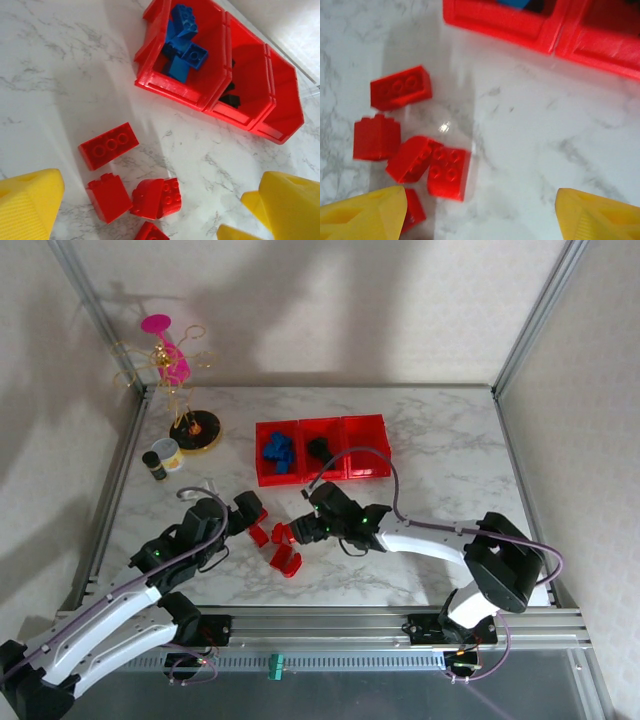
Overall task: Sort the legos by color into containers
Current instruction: Pick up the lego from the center of the table.
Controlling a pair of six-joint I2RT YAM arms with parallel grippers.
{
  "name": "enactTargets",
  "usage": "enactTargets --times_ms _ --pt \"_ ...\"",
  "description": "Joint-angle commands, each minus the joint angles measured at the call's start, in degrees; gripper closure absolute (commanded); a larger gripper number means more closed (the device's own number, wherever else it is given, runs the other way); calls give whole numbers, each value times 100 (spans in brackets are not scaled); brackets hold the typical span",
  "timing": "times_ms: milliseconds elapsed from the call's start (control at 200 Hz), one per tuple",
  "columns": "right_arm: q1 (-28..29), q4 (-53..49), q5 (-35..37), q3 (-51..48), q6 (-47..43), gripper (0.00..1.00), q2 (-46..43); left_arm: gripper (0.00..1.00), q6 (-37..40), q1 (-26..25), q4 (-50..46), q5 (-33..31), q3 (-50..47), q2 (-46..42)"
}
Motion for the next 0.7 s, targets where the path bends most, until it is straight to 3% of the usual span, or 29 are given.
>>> enactTargets --times_ms 0,155,385,696 --pt "210 130 59 46 252 21 170 0 -216 67 -289 -206 -130 -171" --pt "242 234 107 329 346 21 720 0 -293 66 -337 -295 -164 -220" --pt "249 206 201 735 190 30 1321 0 -286 67 -377 -373 -156 -250" --pt "220 208 221 985 292 35 1824 1 -238 67 -311 -420 -188 -181"
